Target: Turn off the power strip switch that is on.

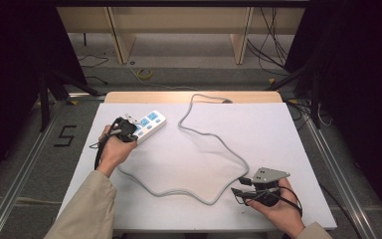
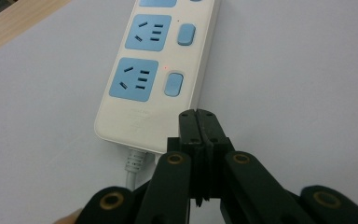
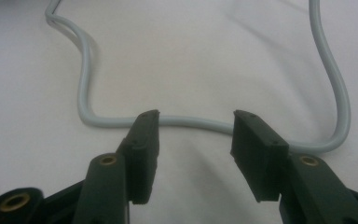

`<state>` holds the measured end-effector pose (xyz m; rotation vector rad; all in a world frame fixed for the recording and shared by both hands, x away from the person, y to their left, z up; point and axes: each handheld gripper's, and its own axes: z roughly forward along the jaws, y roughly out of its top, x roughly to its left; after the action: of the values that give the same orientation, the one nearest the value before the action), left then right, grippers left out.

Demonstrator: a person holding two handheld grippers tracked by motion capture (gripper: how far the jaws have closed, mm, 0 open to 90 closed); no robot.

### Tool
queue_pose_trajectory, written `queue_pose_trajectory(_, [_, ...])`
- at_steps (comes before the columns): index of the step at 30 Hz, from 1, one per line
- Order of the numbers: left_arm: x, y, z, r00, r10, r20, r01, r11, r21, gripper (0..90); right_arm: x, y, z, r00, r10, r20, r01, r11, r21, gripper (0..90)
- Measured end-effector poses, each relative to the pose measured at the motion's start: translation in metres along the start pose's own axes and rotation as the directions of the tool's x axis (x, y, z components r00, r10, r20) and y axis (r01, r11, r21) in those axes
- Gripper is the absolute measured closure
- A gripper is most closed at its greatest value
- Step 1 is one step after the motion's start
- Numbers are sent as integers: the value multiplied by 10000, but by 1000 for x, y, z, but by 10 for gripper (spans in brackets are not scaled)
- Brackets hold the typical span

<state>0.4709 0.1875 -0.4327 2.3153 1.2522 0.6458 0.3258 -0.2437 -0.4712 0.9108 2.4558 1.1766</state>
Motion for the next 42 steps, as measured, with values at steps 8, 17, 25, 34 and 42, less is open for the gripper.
queue_pose_trajectory(8, [5, 7, 2, 10000, 23, -29, -22, 9999, 132, 897, 0, 0, 0, 10000, 21, -4, -21, 10000, -5, 522])
queue_pose_trajectory(17, [9, 13, 5, 10000, 70, -25, -69, 9996, 278, 897, 0, 0, 0, 10000, 35, -1, -35, 10000, -6, 522])
queue_pose_trajectory(25, [13, 17, 10, 10000, 79, 14, -79, 9992, 404, 897, -1, 0, 0, 10000, 40, -2, -40, 10000, -9, 521])
queue_pose_trajectory(34, [16, 26, 16, 9998, 206, -23, -205, 9983, 545, 897, -1, 0, 0, 10000, 39, -5, -39, 10000, -1, 522])
queue_pose_trajectory(42, [16, 34, 25, 9990, 438, -11, -436, 9965, 709, 897, -1, -1, -1, 10000, 40, 5, -40, 10000, -5, 521])
